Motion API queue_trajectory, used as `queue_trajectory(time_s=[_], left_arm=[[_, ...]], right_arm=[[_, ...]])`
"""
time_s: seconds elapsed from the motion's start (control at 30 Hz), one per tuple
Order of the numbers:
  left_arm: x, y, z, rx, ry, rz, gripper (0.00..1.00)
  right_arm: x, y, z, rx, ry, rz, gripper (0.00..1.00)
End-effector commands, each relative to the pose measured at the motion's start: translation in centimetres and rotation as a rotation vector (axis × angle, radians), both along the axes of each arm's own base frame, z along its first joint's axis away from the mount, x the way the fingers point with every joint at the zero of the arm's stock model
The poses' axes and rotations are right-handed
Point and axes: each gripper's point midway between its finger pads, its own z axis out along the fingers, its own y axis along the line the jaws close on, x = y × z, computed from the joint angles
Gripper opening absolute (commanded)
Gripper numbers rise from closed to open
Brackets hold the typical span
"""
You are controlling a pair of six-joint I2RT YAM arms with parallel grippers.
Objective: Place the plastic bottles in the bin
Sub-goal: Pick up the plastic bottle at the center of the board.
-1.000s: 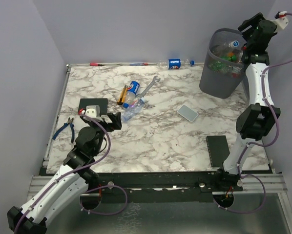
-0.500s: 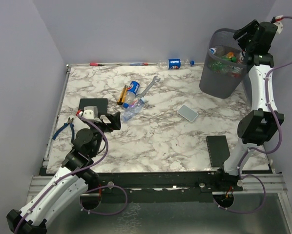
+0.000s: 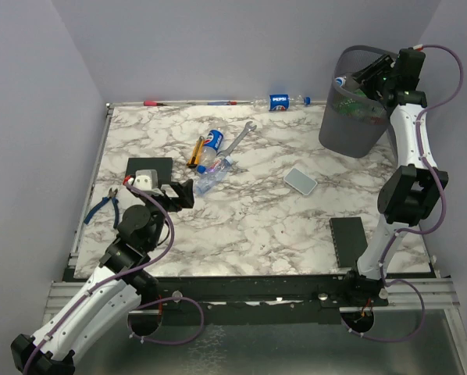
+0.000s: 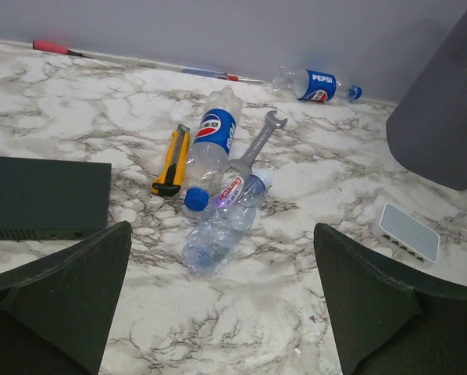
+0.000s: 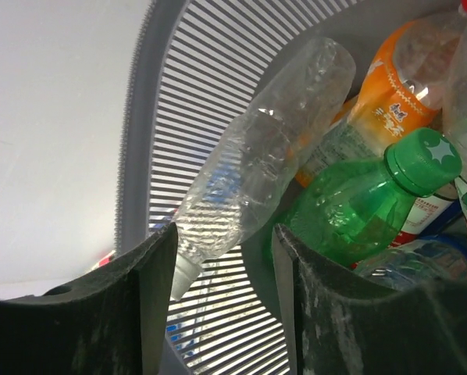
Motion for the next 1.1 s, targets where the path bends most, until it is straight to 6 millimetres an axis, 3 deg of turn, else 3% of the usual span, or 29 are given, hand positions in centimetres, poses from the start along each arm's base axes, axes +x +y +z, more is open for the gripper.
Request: queue_trajectory(time_s=[0.0,0.07,0.17,0.27,0.3,0.33,0.4,0.47,0.63,0.7,0.8,0.87,1.07], left_arm=[[0.3,-0.2,1.0,0.002,-0.007,0.001,0.99],[0.7,0.1,0.7,0.018,0.005,0.026,0.99],[1.3,0.9,-0.1,0.027,0.045,0.092,0.99],[1.7,1.6,-1.1,0.047,0.091,0.142,0.99],[1.9,1.7,-1.5,0.058,0.105,0.155,0.99],[2.0,1.7,-1.8,0.069,0.116,0.156,0.99],[2.3,1.3,-2.7,0.107,0.15,0.141,0.99],[2.5,1.0,-3.7,0.135,0.188,0.132,0.99],[3.9,-0.3,-5.4,0.155,0.286,0.118,0.99],[5.3,-1.3,-5.6,0.181,0.319,0.109,0.99],[7.8,-3.3,-6.0,0.275,0.37,0.067,0.99],[9.1,-4.3,-7.4,0.379,0.44,0.032,0.99],[10.3,-4.7,-12.9,0.652,0.654,-0.041,0.99]], right_arm=[[-2.2,1.1,10.1,-0.007,-0.206,0.022,0.59],[-3.6,2.8,14.4,-0.021,-0.297,0.043,0.6],[-6.6,7.4,20.2,-0.064,-0.414,0.12,0.61],[-10.2,13.8,22.3,-0.142,-0.483,0.226,0.61],[-12.7,15.6,23.4,-0.16,-0.534,0.259,0.62],[-14.2,17.2,22.8,-0.161,-0.555,0.294,0.62],[-17.4,19.5,20.9,-0.139,-0.572,0.365,0.62],[-20.1,21.4,17.7,-0.118,-0.543,0.431,0.63],[-27.1,27.8,5.6,-0.108,-0.379,0.682,0.63],[-29.5,29.3,0.3,-0.11,-0.286,0.754,0.63],[-32.0,29.0,-6.5,-0.082,-0.16,0.772,0.63],[-33.4,28.4,-8.9,-0.059,-0.128,0.769,0.63],[-35.9,25.7,-12.2,-0.083,-0.079,0.732,0.64]])
